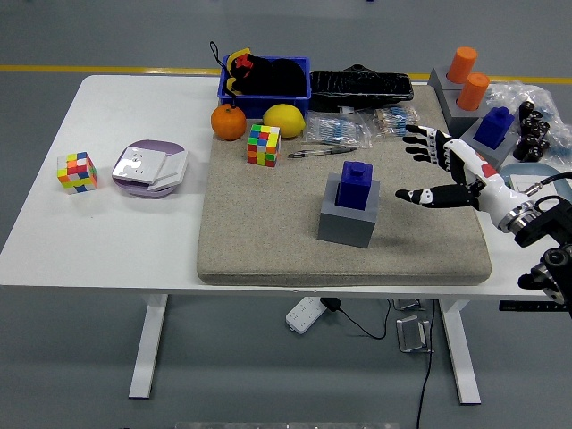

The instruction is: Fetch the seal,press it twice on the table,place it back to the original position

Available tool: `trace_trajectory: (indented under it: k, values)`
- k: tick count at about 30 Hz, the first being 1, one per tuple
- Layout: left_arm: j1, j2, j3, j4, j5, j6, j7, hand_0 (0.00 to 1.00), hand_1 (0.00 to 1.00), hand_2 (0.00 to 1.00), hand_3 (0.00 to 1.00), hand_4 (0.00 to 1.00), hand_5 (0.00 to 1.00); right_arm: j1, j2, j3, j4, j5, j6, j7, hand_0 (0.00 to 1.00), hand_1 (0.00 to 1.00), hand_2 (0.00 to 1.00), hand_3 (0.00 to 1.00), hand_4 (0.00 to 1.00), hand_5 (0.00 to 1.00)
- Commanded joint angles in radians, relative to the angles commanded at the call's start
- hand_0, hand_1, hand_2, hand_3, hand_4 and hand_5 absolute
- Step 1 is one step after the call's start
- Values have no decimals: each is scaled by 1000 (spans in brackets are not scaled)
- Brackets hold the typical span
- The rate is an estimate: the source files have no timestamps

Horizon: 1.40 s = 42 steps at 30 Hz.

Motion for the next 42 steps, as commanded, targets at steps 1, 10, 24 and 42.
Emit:
trace_trajectory:
  k: [1,10,24,42]
  values:
    - [0,0,1,0,-1,0,0,809,812,784,834,782,421,3,1,-5,-3,1,-3,2,904,881,893,936,998,25]
    - [5,-1,16,1,-11,-1,1,810,812,784,835,782,422,37,16,-62,-36,17,-29,24,887,854,877,914,998,32]
    - [2,-1,18,1,-9,-2,0,810,812,784,834,783,419,71,28,-180,-74,68,-73,61,842,788,808,860,995,5]
    - [0,-3,23,1,-10,-2,0,811,811,785,834,785,416,107,49,-255,-137,92,-132,105,800,732,750,808,941,2]
